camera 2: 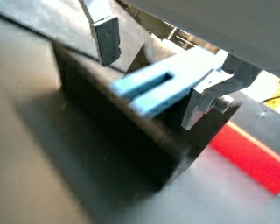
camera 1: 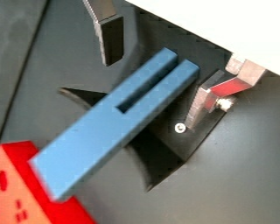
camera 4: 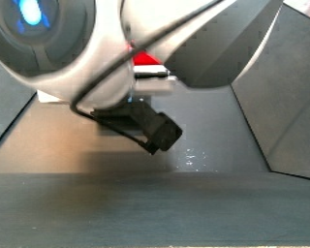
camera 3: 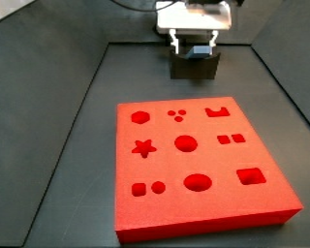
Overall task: Pick up the double-square object. Move up. Place the double-square object on the fixture. Regrasp the double-square object. Move to above the board. Insert the double-square object.
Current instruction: Regrasp the double-square object.
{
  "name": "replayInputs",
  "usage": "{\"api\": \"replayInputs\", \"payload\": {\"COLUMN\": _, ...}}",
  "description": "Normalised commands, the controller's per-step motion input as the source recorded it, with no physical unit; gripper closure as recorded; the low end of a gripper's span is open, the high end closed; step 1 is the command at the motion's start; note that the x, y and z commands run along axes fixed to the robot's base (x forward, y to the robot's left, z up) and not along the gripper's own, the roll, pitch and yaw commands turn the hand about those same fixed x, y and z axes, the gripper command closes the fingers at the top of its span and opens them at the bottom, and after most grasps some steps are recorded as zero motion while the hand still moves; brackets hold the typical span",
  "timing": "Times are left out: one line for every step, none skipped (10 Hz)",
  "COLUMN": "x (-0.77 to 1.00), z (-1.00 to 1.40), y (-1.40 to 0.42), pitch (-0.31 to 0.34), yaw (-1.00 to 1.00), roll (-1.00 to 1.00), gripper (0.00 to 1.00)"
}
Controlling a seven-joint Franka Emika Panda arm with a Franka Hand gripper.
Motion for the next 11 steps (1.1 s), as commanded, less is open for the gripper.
{"api": "replayInputs", "payload": {"x": -0.03, "z": 1.00, "y": -0.01, "pitch": 0.028, "yaw": 0.02, "roll": 0.06, "gripper": 0.00}}
{"api": "replayInputs", "payload": {"x": -0.04, "z": 1.00, "y": 0.00, "pitch": 0.049, "yaw": 0.02, "roll": 0.07, "gripper": 0.00}}
{"api": "replayInputs", "payload": {"x": -0.04, "z": 0.95, "y": 0.00, "pitch": 0.068, "yaw": 0.02, "roll": 0.06, "gripper": 0.00}}
{"api": "replayInputs", "payload": {"x": -0.03, "z": 0.72, "y": 0.00, "pitch": 0.084, "yaw": 0.00, "roll": 0.06, "gripper": 0.00}}
{"api": "replayInputs", "payload": {"x": -0.03, "z": 0.61, "y": 0.00, "pitch": 0.087, "yaw": 0.00, "roll": 0.06, "gripper": 0.00}}
{"api": "replayInputs", "payload": {"x": -0.03, "z": 0.38, "y": 0.00, "pitch": 0.080, "yaw": -0.02, "roll": 0.06, "gripper": 0.00}}
{"api": "replayInputs", "payload": {"x": -0.03, "z": 0.20, "y": 0.00, "pitch": 0.073, "yaw": -0.03, "roll": 0.05, "gripper": 0.00}}
{"api": "replayInputs", "payload": {"x": 0.00, "z": 0.91, "y": -1.00, "pitch": 0.060, "yaw": 0.00, "roll": 1.00, "gripper": 0.00}}
{"api": "replayInputs", "payload": {"x": 0.01, "z": 0.91, "y": -1.00, "pitch": 0.060, "yaw": 0.00, "roll": 1.00, "gripper": 0.00}}
{"api": "replayInputs", "payload": {"x": -0.02, "z": 0.92, "y": -1.00, "pitch": 0.050, "yaw": 0.00, "roll": 1.00, "gripper": 0.00}}
{"api": "replayInputs", "payload": {"x": -0.05, "z": 0.90, "y": -1.00, "pitch": 0.041, "yaw": 0.00, "roll": 1.00, "gripper": 0.00}}
